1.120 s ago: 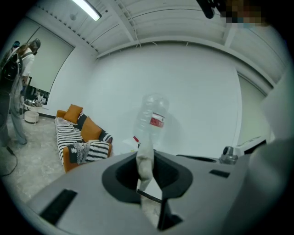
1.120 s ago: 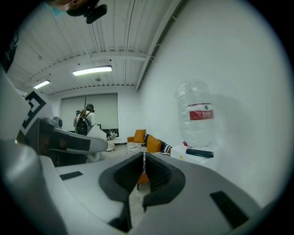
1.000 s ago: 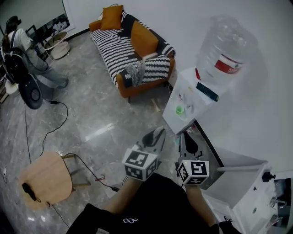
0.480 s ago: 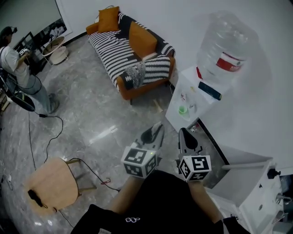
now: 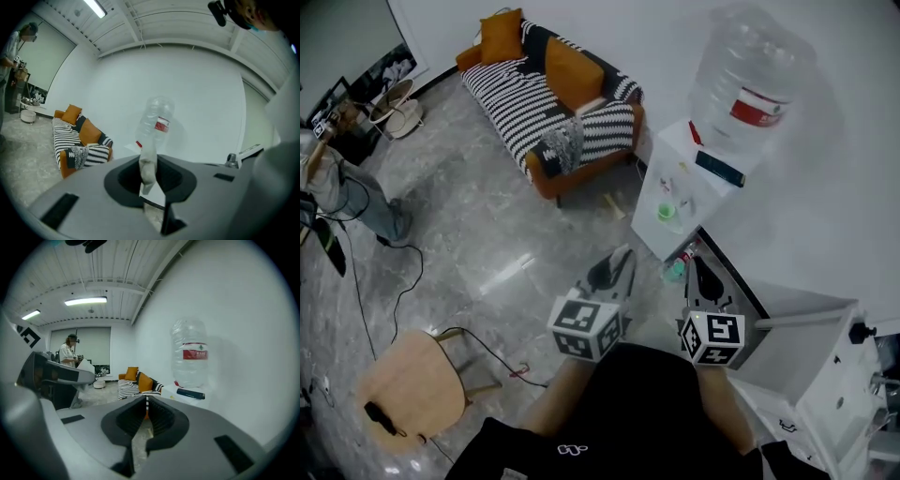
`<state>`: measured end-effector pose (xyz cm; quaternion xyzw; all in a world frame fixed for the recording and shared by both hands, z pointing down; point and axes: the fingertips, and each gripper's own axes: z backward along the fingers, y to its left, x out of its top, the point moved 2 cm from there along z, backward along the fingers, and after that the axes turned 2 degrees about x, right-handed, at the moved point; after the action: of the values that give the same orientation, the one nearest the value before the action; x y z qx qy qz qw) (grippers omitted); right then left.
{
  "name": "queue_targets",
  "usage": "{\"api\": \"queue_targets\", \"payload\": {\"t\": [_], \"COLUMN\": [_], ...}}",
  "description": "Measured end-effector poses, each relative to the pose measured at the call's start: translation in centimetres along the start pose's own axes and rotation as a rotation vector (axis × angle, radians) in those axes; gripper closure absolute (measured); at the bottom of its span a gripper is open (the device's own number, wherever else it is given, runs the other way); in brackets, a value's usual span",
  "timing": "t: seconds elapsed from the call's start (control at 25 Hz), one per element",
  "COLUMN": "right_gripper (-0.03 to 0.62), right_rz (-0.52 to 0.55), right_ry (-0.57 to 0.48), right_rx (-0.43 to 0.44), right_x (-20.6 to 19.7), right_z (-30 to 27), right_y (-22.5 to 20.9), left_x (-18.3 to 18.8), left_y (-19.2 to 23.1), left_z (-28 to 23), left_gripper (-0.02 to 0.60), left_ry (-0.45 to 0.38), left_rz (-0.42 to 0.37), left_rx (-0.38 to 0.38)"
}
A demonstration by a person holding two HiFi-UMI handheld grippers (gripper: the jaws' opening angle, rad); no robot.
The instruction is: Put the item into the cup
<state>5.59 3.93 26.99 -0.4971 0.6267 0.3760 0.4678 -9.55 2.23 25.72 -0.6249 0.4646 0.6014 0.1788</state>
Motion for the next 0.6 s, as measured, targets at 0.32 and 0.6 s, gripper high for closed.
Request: {"api": "queue_targets", "payload": {"t": [0.32, 0.6], "right_gripper": [0.572, 0.572], "right_rz": [-0.018, -0.036], "right_ry": [0.042, 0.041], "right_rx": [0.000, 0.020], "right_x": [-1.6, -1.3], "right_z": [0.1, -2.3], "right_y": [-0.3, -1.2], "left_x": [-1.8, -1.4], "left_y": [-1.1, -0.3], "left_z": [-0.8, -2.8], "left_gripper": [0.525, 0.523], "left_ry": [0.046, 0.059], "left_rz": [0.005, 0.002], "left_rx": [-0.023, -0.015]}}
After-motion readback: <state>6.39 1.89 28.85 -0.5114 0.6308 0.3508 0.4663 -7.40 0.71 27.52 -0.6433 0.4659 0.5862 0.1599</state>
